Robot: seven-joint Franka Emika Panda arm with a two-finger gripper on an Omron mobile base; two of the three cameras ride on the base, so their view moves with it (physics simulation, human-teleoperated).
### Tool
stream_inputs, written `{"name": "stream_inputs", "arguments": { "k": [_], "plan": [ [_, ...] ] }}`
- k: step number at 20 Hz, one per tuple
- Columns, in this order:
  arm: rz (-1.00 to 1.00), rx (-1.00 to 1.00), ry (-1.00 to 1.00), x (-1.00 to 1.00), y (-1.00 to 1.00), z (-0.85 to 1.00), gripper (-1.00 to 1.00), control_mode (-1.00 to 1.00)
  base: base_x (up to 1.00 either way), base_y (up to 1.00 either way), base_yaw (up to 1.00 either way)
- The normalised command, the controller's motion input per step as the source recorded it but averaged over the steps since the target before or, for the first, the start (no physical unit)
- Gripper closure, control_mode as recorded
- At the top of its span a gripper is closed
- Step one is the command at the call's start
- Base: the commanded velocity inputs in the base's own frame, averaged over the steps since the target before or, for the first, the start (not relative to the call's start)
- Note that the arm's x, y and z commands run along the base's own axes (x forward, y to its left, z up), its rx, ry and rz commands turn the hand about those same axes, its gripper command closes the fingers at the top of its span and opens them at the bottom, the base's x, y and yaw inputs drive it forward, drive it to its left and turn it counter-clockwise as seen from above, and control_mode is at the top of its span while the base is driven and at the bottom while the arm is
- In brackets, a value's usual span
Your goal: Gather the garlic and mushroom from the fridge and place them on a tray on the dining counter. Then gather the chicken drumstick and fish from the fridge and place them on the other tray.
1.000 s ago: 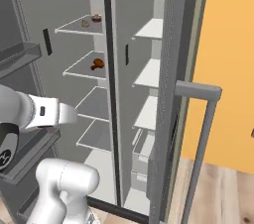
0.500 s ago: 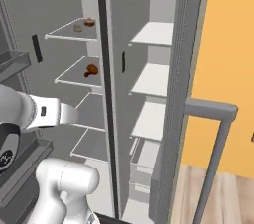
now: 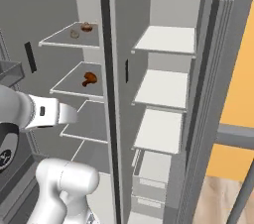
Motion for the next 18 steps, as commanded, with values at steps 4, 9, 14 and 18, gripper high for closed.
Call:
{"name": "stream_inputs", "arguments": {
  "k": [4,9,14,18],
  "plan": [
    [0.0,0.0,0.0,0.0,0.0,0.0,-1.0,1.0,0.41,0.46,-0.09],
    [0.0,0.0,0.0,0.0,0.0,0.0,-1.0,1.0,0.37,0.4,-0.08],
    [0.0,0.0,0.0,0.0,0.0,0.0,-1.0,1.0,0.32,0.0,-0.01],
    [0.0,0.0,0.0,0.0,0.0,0.0,-1.0,1.0,0.32,-0.31,0.1]
  ]
}}
